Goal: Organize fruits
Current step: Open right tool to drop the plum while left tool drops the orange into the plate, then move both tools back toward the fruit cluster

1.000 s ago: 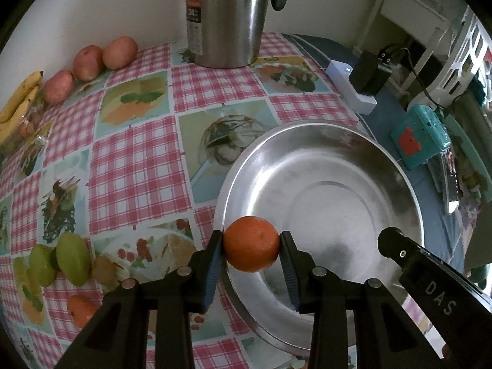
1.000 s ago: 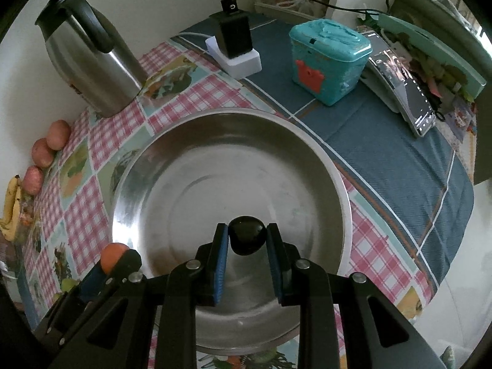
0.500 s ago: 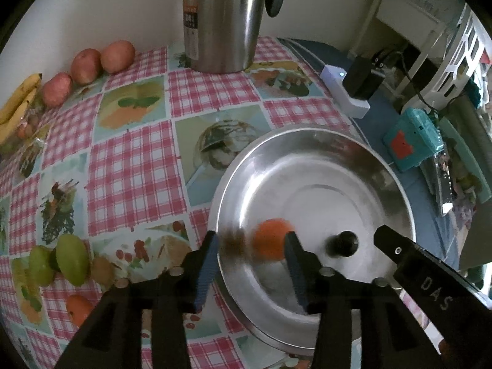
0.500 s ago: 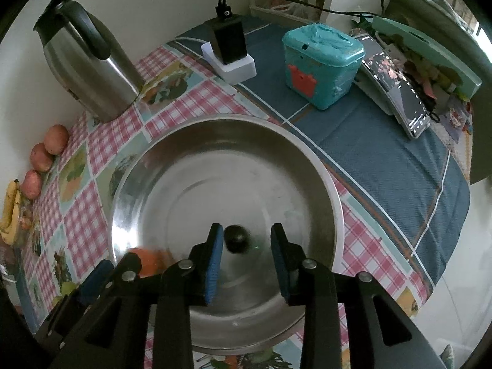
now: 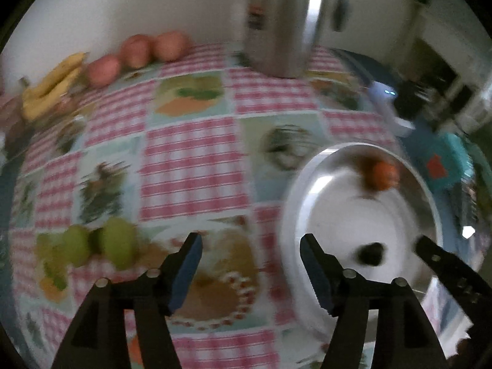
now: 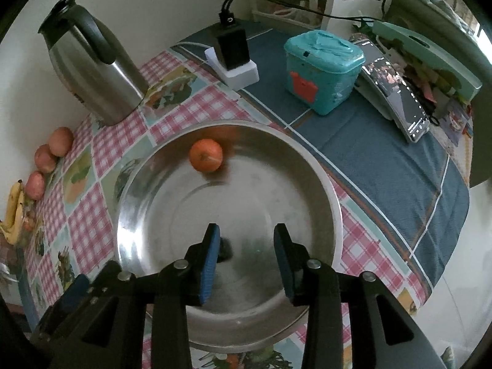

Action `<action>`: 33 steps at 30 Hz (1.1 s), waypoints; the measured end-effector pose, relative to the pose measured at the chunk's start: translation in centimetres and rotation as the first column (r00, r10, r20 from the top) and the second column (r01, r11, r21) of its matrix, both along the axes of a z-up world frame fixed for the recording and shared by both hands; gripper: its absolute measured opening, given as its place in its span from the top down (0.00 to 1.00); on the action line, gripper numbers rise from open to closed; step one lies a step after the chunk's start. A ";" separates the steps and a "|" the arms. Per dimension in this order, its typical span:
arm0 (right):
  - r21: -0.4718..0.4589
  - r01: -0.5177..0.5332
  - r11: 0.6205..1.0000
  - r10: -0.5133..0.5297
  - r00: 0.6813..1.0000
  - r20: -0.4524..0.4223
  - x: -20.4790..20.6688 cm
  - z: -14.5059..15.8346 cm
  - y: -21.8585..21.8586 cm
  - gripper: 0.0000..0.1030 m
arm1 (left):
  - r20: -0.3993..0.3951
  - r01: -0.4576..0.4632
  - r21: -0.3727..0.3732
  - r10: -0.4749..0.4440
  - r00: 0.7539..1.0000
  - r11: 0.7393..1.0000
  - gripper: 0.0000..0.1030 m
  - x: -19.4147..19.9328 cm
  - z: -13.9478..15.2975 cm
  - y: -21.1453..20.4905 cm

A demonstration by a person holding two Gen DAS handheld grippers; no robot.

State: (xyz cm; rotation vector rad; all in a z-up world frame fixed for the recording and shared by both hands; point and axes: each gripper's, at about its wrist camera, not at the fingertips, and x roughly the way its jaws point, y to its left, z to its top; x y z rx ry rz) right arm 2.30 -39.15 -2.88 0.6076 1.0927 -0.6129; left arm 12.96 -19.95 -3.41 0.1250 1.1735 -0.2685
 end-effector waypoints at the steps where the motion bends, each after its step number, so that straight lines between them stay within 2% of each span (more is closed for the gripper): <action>1: 0.000 -0.005 1.000 0.005 1.000 -0.001 0.1 0.0 0.1 0.64 | -0.006 -0.039 0.028 0.040 0.999 0.999 0.30 0.3 -0.1 0.8; 4: 0.002 -0.019 1.000 0.019 1.000 -0.001 0.3 0.1 0.5 0.64 | -0.022 -0.135 0.074 0.137 0.990 0.988 0.30 0.8 -0.2 3.1; 10: 0.004 -0.068 0.998 0.068 0.998 0.009 1.0 0.5 1.7 0.64 | -0.025 -0.244 0.067 0.246 0.969 0.968 0.27 1.3 0.1 6.9; 23: 0.002 -0.194 0.981 0.194 0.981 0.027 2.6 1.4 5.3 0.63 | -0.034 -0.350 0.043 0.352 0.936 0.936 0.20 0.7 0.5 10.9; 24: 0.002 -0.198 0.980 0.198 0.980 0.023 2.7 1.3 5.4 0.62 | -0.034 -0.352 0.043 0.353 0.935 0.935 0.14 0.7 0.5 11.0; 26: 0.005 -0.206 0.979 0.206 0.979 0.015 2.9 1.1 5.5 0.38 | -0.027 -0.357 0.049 0.359 0.933 0.933 0.04 0.4 0.4 11.3; 27: 0.006 -0.207 0.978 0.207 0.978 0.013 2.9 1.0 5.5 0.37 | -0.020 -0.360 0.052 0.361 0.932 0.932 0.00 0.2 0.4 11.5; 33: 0.003 -0.216 0.976 0.216 0.976 -0.001 2.8 0.7 5.8 0.28 | -0.032 -0.376 0.061 0.378 0.925 0.925 0.00 -0.6 -0.3 12.4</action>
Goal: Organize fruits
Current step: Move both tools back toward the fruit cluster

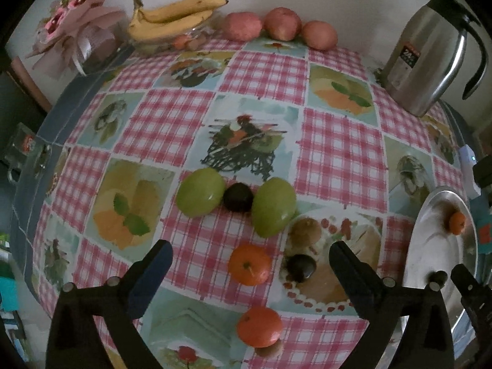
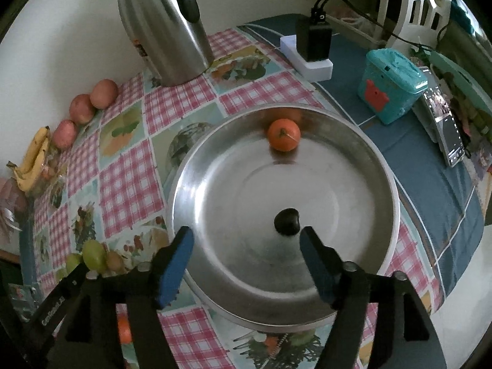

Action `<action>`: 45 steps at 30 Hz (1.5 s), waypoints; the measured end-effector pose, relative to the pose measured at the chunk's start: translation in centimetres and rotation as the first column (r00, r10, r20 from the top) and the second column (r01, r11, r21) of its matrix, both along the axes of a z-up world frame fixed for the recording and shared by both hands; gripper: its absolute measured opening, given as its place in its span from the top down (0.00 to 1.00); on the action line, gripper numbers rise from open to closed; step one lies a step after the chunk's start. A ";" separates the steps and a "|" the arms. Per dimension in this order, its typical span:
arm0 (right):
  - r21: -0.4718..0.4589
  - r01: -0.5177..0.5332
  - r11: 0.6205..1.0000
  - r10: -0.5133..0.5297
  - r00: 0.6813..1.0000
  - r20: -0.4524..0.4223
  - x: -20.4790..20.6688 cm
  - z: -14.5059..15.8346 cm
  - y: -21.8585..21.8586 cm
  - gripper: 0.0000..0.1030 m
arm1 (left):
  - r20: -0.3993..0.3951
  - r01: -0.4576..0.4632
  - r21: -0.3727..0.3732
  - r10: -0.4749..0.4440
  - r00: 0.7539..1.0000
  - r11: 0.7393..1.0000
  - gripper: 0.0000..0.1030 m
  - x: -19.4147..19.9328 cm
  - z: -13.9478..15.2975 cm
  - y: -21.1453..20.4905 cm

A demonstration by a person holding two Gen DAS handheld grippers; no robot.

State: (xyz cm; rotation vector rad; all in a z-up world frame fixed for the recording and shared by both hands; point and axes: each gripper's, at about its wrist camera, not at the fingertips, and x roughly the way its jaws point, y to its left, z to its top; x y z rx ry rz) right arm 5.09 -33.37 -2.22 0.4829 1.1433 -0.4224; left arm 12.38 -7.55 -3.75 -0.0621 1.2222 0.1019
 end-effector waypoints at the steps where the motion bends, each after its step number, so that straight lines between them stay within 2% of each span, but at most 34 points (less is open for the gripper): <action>1: -0.003 -0.004 1.000 0.004 1.000 -0.002 0.0 -0.1 0.1 0.28 | -0.002 -0.002 0.001 0.002 1.000 1.000 0.00 -0.1 -0.1 0.1; 3: -0.004 -0.012 1.000 0.012 1.000 -0.006 0.0 -0.2 0.2 0.26 | -0.002 -0.011 0.002 0.011 1.000 1.000 0.00 -0.4 -0.2 0.5; 5: -0.012 -0.020 1.000 0.020 1.000 -0.010 0.0 -0.3 0.4 0.19 | 0.001 -0.020 0.001 0.020 1.000 1.000 0.00 -0.7 -0.3 1.0; 12: -0.038 -0.052 0.998 0.052 0.999 0.000 -0.1 -0.1 1.4 0.19 | 0.034 -0.026 0.021 0.025 0.999 0.999 0.00 -1.7 -0.1 2.2; 13: -0.039 -0.055 0.998 0.056 0.998 0.005 -0.2 0.0 1.5 0.17 | 0.040 -0.027 0.022 0.026 0.999 0.999 0.00 -1.9 0.0 2.4; 14: -0.038 -0.061 0.997 0.061 0.998 0.012 -0.2 0.0 1.6 0.09 | 0.046 -0.028 0.024 0.026 0.999 0.999 0.00 -2.0 0.0 2.5; 16: -0.037 -0.068 0.997 0.069 0.997 0.021 -0.3 0.0 2.0 0.04 | 0.060 -0.023 0.037 0.021 0.998 0.999 0.00 -2.4 0.0 2.6; 22: -0.033 -0.084 0.996 0.085 0.995 0.045 -0.5 0.1 2.6 0.04 | 0.087 -0.005 0.059 0.000 0.996 0.998 0.00 -3.6 -0.2 3.0; 30: -0.041 -0.122 0.992 0.124 0.991 0.059 -0.6 0.2 4.1 0.04 | 0.099 -0.004 0.035 0.001 0.995 0.999 0.00 -4.5 -0.2 4.0; 36: -0.041 -0.137 0.990 0.140 0.986 0.090 -0.8 0.7 5.0 0.04 | 0.091 0.016 0.019 -0.017 0.996 1.000 0.00 -4.7 -0.3 4.8; 45: -0.011 -0.187 0.982 0.188 0.979 0.078 -0.9 0.7 6.9 0.04 | 0.064 0.064 0.025 -0.065 0.996 0.998 0.00 -5.0 0.0 4.8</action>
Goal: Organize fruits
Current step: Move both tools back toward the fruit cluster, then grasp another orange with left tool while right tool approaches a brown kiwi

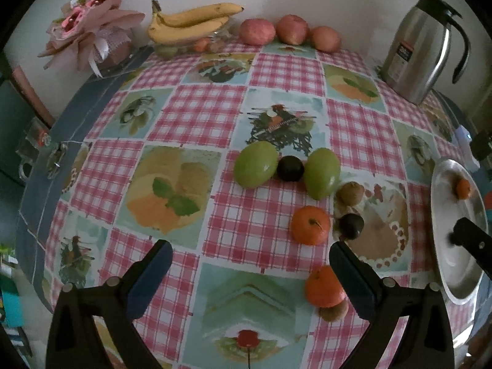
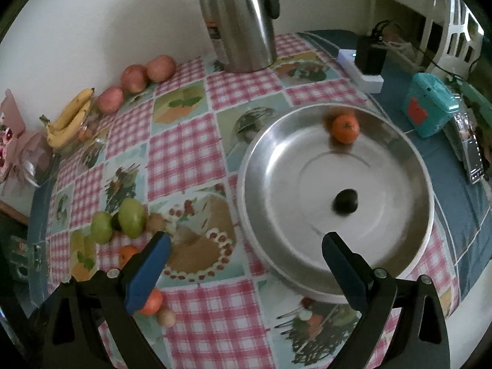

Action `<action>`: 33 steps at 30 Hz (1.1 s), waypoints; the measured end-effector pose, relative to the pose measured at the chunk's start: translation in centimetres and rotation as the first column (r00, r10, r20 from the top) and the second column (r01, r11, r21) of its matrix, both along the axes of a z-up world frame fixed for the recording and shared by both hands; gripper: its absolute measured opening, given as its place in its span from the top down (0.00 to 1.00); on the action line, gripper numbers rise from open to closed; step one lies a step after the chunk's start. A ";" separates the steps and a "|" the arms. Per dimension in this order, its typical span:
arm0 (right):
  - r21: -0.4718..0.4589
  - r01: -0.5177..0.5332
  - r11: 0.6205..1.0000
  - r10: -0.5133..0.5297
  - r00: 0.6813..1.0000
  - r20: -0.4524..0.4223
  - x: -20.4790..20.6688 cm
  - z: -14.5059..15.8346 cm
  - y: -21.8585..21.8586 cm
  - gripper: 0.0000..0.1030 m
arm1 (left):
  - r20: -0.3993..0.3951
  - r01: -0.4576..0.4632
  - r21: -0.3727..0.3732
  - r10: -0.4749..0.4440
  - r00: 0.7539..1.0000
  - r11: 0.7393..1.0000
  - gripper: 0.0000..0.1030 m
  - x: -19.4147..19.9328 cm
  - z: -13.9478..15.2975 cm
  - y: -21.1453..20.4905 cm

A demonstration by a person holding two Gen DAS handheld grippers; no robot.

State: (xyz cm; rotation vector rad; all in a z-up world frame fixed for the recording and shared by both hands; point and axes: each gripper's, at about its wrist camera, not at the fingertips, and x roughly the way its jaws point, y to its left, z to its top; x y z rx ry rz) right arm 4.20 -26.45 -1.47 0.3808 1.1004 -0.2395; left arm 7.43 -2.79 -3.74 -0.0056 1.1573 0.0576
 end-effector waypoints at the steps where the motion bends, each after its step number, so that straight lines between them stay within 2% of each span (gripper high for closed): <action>1: -0.008 -0.007 1.000 0.007 1.000 -0.006 -0.1 0.0 0.3 0.04 | -0.007 0.002 0.004 -0.002 1.000 1.000 0.00 0.0 0.0 0.1; 6: -0.018 -0.030 0.999 0.030 0.999 -0.034 -0.3 -0.2 1.5 0.04 | -0.025 -0.005 -0.021 0.004 1.000 1.000 0.00 -0.2 -0.2 0.5; 21: -0.011 -0.084 0.996 0.082 0.988 -0.129 -1.0 -2.4 4.4 0.04 | -0.152 -0.089 -0.138 0.068 0.986 0.986 0.00 -0.3 -2.5 2.7; 29: 0.000 -0.114 0.993 0.113 0.981 -0.158 -1.1 -3.2 5.3 0.04 | -0.166 -0.092 -0.152 0.066 0.984 0.984 0.00 -0.3 -2.8 2.6; 33: 0.006 -0.099 0.995 0.099 0.983 -0.157 -1.1 -3.1 5.0 0.04 | -0.168 -0.085 -0.188 0.053 0.984 0.979 0.00 0.0 -2.9 2.4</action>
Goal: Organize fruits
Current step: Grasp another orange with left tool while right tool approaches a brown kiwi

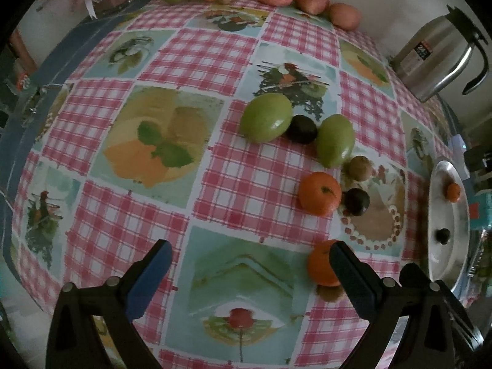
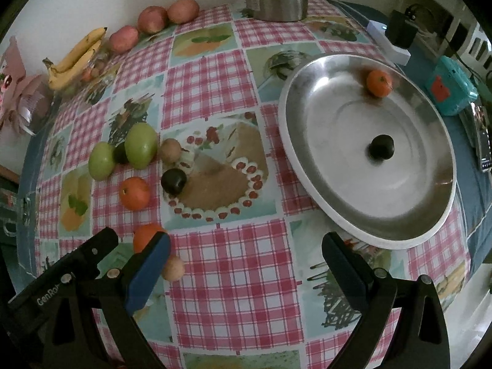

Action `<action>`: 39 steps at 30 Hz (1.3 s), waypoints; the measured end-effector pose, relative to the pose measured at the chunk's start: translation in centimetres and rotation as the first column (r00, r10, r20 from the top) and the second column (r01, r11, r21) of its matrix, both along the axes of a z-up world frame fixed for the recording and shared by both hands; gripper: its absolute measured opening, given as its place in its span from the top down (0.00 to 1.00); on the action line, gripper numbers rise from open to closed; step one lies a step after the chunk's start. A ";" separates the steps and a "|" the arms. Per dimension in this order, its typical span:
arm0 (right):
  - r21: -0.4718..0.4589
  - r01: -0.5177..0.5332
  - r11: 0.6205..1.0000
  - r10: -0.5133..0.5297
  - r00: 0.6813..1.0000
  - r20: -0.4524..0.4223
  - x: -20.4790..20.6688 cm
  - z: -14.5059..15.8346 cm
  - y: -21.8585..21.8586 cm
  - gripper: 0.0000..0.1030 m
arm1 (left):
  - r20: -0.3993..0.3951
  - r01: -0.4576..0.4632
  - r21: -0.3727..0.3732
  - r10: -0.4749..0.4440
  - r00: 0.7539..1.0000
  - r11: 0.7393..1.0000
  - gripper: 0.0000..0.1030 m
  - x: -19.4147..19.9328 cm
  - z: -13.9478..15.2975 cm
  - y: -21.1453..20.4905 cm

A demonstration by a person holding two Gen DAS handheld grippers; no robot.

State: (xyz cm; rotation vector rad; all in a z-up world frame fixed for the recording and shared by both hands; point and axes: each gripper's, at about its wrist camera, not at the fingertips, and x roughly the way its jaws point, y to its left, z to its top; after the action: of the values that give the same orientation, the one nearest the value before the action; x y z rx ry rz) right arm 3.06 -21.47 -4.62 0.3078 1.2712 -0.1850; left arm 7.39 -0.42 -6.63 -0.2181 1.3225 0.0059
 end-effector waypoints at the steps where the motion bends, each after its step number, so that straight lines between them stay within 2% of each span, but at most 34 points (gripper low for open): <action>1: 0.000 0.005 1.000 -0.005 1.000 0.003 0.0 0.1 -0.1 0.04 | 0.003 0.002 -0.013 -0.002 1.000 1.000 0.01 0.1 0.0 -0.1; 4: -0.008 0.029 1.000 -0.029 0.999 0.020 -0.1 0.5 -0.7 0.04 | 0.004 0.012 -0.048 -0.011 1.000 0.999 0.02 0.3 -0.1 -0.4; 9: -0.011 0.081 0.997 -0.080 0.995 0.056 -0.3 1.2 -1.9 0.04 | 0.000 0.062 -0.084 -0.062 0.998 0.995 0.10 0.6 -0.4 -1.8; 17: 0.021 0.142 0.990 -0.143 0.986 0.081 -0.5 1.5 -3.6 0.04 | -0.026 0.129 -0.102 -0.132 0.991 0.986 0.12 1.1 -1.5 -4.4; 23: 0.029 0.146 0.989 -0.148 0.986 0.078 -0.5 1.4 -3.7 0.04 | -0.047 0.137 -0.122 -0.144 0.989 0.983 0.25 1.5 -2.6 -5.7; 28: 0.030 0.146 0.989 -0.148 0.986 0.073 -0.5 1.3 -3.7 0.04 | -0.065 0.120 -0.184 -0.134 0.989 0.976 0.44 1.6 -3.0 -5.8; 30: 0.030 0.146 0.989 -0.148 0.986 0.073 -0.5 1.3 -3.7 0.04 | -0.068 0.119 -0.222 -0.137 0.988 0.968 0.57 1.4 -3.0 -5.9; 39: 0.028 0.138 0.990 -0.139 0.988 0.063 -0.4 1.1 -3.5 0.04 | -0.079 0.110 -0.240 -0.132 0.988 0.964 0.59 1.4 -3.0 -6.2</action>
State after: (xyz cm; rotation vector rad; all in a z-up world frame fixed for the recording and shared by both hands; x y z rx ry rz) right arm 2.65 -25.02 -3.48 0.4200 1.1887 -0.2762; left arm 8.79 -6.58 -9.61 -0.3411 1.4290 -0.2484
